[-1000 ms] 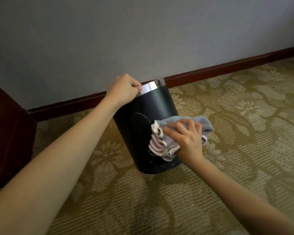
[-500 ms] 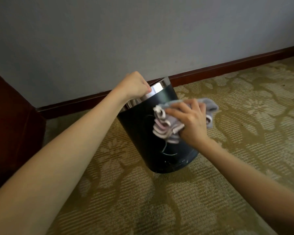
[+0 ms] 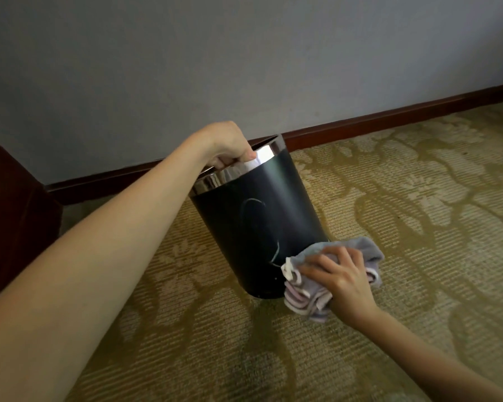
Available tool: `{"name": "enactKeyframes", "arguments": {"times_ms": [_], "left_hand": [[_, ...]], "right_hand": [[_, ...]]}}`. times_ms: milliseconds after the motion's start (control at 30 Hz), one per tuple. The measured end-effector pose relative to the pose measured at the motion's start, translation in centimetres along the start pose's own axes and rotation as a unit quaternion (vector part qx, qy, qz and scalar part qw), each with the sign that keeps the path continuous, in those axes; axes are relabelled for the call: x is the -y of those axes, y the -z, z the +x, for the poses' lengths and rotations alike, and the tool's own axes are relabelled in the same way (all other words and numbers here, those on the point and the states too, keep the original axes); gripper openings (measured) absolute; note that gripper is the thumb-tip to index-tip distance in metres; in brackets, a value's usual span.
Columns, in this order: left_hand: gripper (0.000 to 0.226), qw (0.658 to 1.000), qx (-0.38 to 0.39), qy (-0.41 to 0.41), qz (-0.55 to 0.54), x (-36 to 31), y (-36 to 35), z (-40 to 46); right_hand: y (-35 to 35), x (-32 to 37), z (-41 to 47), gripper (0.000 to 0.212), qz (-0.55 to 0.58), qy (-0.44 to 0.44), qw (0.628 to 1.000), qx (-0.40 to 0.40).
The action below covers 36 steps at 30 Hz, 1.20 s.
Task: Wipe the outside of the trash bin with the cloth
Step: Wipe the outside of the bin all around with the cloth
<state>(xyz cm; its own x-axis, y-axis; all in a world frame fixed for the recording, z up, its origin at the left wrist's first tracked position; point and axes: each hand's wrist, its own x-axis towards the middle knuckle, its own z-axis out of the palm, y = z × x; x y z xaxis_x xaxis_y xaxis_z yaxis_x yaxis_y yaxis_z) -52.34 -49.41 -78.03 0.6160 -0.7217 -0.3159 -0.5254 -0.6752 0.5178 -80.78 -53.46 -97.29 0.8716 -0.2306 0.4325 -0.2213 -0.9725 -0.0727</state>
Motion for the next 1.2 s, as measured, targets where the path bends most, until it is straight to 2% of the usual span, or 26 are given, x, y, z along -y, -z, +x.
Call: {"name": "enactKeyframes", "arguments": {"times_ms": [100, 200, 367, 500, 633, 700, 767, 833, 933, 1000, 1100, 1200], "left_hand": [[0.024, 0.999, -0.020, -0.016, 0.025, -1.1, -0.7, -0.2], [0.029, 1.000, -0.013, -0.014, 0.002, -1.7, -1.2, 0.1], [0.021, 0.998, -0.038, -0.029, 0.030, -2.1, -1.0, 0.3], [0.023, 0.999, -0.037, 0.010, 0.020, -0.4, 0.2, 0.8], [0.015, 0.999, -0.037, 0.034, 0.004, 1.6, 1.2, 0.9], [0.016, 0.999, -0.033, 0.030, -0.015, 1.8, 1.2, 0.6], [0.022, 0.998, -0.066, 0.016, -0.010, 1.8, 0.8, 0.6], [0.026, 0.996, -0.088, 0.004, 0.007, 1.5, 0.4, 0.5], [0.020, 0.999, -0.051, 0.000, 0.013, 0.4, -0.1, 0.1], [0.026, 0.997, -0.057, -0.017, 0.043, -0.5, -0.5, 0.1], [0.028, 0.998, -0.050, -0.016, 0.046, -1.1, -0.4, 0.4], [0.021, 1.000, -0.017, 0.000, 0.021, -0.6, 0.0, 1.0]], "right_hand": [[1.5, -0.2, 3.0, 0.024, -0.006, 0.004, 1.000, -0.013], [3.3, -0.3, 8.2, 0.028, -0.002, 0.013, 0.997, -0.076], [4.1, 1.5, 14.4, 0.022, -0.006, 0.011, 0.989, -0.150], [1.6, 1.8, 10.3, 0.023, -0.018, 0.028, 0.991, -0.129], [-0.7, 1.7, 3.1, 0.029, -0.038, 0.054, 0.996, -0.063], [-0.6, 1.6, 2.4, 0.031, -0.045, 0.065, 0.996, -0.034], [0.2, 1.7, 4.1, 0.031, -0.040, 0.072, 0.997, -0.011], [1.4, 2.0, 7.0, 0.030, -0.039, 0.088, 0.995, -0.021], [2.6, 3.2, 12.2, 0.022, -0.065, 0.111, 0.988, -0.081], [2.9, 4.3, 14.7, 0.021, -0.072, 0.091, 0.986, -0.117], [2.2, 5.1, 14.2, 0.019, -0.079, 0.060, 0.984, -0.151], [0.8, 4.4, 10.4, 0.020, -0.086, 0.079, 0.984, -0.137]]}}
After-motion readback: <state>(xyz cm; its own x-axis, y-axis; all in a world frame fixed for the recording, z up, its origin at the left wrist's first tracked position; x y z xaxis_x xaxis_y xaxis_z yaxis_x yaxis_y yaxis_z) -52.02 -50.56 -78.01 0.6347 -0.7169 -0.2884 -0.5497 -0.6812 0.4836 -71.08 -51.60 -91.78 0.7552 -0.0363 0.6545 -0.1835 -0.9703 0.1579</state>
